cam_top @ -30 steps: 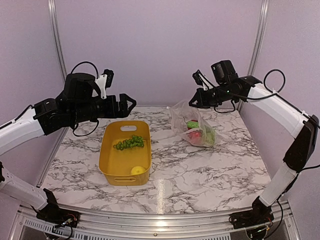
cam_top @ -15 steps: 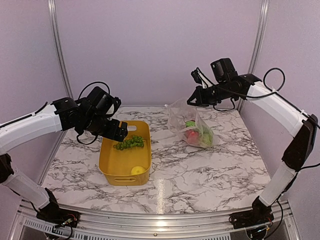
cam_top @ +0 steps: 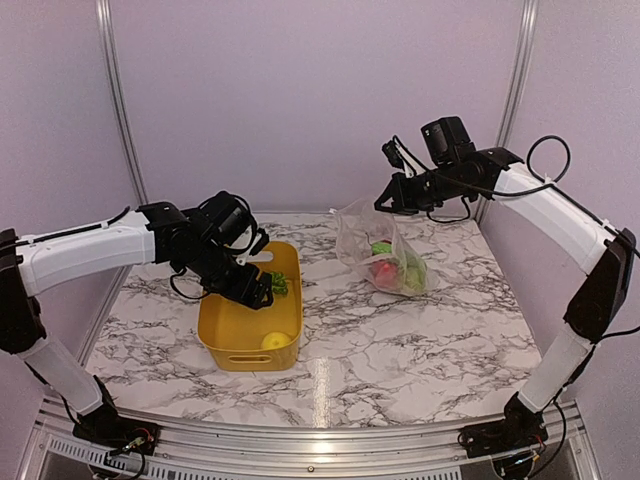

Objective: Place the food in the zip-top bag and seal the zipper
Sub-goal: Pick up the fake fruit from the bin.

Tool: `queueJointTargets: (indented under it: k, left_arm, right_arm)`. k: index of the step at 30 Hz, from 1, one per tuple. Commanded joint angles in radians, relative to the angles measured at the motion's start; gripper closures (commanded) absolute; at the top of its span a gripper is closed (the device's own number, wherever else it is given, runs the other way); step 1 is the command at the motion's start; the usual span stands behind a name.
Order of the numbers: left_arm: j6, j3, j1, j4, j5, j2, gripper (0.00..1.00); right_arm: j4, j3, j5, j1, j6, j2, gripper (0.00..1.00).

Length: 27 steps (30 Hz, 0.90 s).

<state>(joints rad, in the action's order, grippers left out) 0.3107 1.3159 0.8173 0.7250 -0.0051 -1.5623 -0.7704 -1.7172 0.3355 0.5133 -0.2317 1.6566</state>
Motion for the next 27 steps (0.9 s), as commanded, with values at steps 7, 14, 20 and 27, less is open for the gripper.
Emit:
queueJointTargets:
  k: [7,14,20,27]
  left_arm:
    - [0.074,0.0,0.0,0.037,0.129,-0.069,0.16]
    - [0.114,-0.028,0.002,-0.005,0.187,-0.1,0.17]
    - [0.136,-0.052,0.004,-0.019,0.195,-0.135,0.16]
    - [0.145,-0.074,0.011,-0.053,0.215,-0.163,0.12]
  right_arm:
    - [0.05,0.066,0.017,0.01,-0.024,-0.057,1.0]
    - [0.057,0.088,0.025,0.009,-0.027,-0.066,1.0]
    - [0.058,0.091,0.026,0.01,-0.03,-0.067,1.0]
    - [0.063,0.105,0.027,0.01,-0.035,-0.076,1.0]
